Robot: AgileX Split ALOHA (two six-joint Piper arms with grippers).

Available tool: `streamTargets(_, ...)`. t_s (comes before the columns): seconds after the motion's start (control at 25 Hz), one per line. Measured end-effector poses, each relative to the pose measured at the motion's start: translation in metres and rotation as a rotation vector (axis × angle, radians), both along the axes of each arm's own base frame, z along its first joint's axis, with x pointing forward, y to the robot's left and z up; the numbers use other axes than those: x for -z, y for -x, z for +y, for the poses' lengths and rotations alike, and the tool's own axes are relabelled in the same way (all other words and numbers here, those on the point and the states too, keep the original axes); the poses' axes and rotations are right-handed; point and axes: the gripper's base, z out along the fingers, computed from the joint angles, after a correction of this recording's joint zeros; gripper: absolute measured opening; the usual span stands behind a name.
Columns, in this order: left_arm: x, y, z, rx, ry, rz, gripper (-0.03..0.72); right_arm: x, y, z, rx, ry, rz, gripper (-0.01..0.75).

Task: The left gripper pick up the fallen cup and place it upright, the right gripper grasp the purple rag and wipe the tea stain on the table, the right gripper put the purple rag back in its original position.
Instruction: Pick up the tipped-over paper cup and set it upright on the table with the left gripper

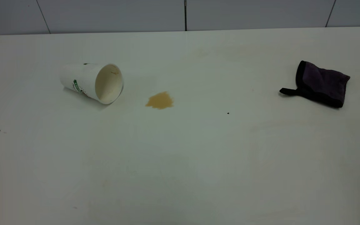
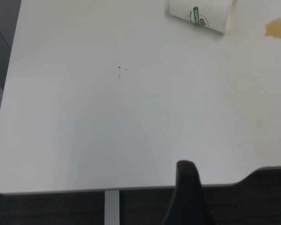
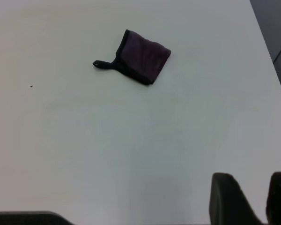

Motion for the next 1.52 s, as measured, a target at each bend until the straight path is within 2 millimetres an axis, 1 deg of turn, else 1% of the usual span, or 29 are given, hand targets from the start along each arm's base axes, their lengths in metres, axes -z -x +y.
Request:
streamTargets(0.08,-0.001,-0.003,0.004,-0.027,-0.042,0.021,0.588,0.000,0.000,0.000,0.000,0.000,0.000,0.239)
streamTargets(0.16,-0.003,-0.014,0.011,-0.067,-0.112,0.075,0.588,0.000,0.000,0.000,0.000,0.000,0.000,0.239)
streamTargets(0.24,-0.009,-0.030,0.016,-0.106,-0.164,0.130,0.588,0.000,0.000,0.000,0.000,0.000,0.000,0.239)
streamTargets(0.32,-0.017,-0.051,0.020,-0.144,-0.206,0.179,0.588,0.000,0.000,0.000,0.000,0.000,0.000,0.239)
streamTargets(0.48,-0.029,-0.106,0.022,-0.231,-0.187,0.258,0.588,0.000,0.000,0.000,0.000,0.000,0.000,0.239)
streamTargets(0.64,-0.034,-0.163,0.025,-0.289,-0.231,0.343,0.588,0.000,0.000,0.000,0.000,0.000,0.000,0.239)
streamTargets(0.72,-0.033,-0.195,0.024,-0.282,-0.259,0.402,0.588,0.000,0.000,0.000,0.000,0.000,0.000,0.239)
streamTargets(0.8,-0.035,-0.226,0.017,-0.254,-0.292,0.432,0.589,0.000,0.000,0.000,0.000,0.000,0.000,0.239)
streamTargets(0.92,-0.028,-0.270,0.001,-0.213,-0.341,0.466,0.589,0.000,0.000,0.000,0.000,0.000,0.000,0.239)
streamTargets(0.96,-0.024,-0.284,-0.008,-0.193,-0.362,0.474,0.589,0.000,0.000,0.000,0.000,0.000,0.000,0.239)
streamTargets(1.08,-0.007,-0.321,-0.041,-0.118,-0.433,0.494,0.589,0.000,0.000,0.000,0.000,0.000,0.000,0.239)
streamTargets(1.16,0.010,-0.341,-0.070,-0.060,-0.503,0.508,0.589,0.000,0.000,0.000,0.000,0.000,0.000,0.239)
streamTargets(1.2,0.015,-0.349,-0.083,-0.044,-0.534,0.503,0.589,0.000,0.000,0.000,0.000,0.000,0.000,0.239)
streamTargets(1.32,0.040,-0.369,-0.124,-0.001,-0.667,0.501,0.589,0.000,0.000,0.000,0.000,0.000,0.000,0.239)
streamTargets(1.36,0.045,-0.373,-0.133,0.001,-0.699,0.499,0.589,0.000,0.000,0.000,0.000,0.000,0.000,0.239)
streamTargets(1.44,0.064,-0.380,-0.153,0.032,-0.759,0.501,0.589,0.000,0.000,0.000,0.000,0.000,0.000,0.239)
streamTargets(1.52,0.081,-0.387,-0.167,0.054,-0.777,0.497,0.589,0.000,0.000,0.000,0.000,0.000,0.000,0.239)
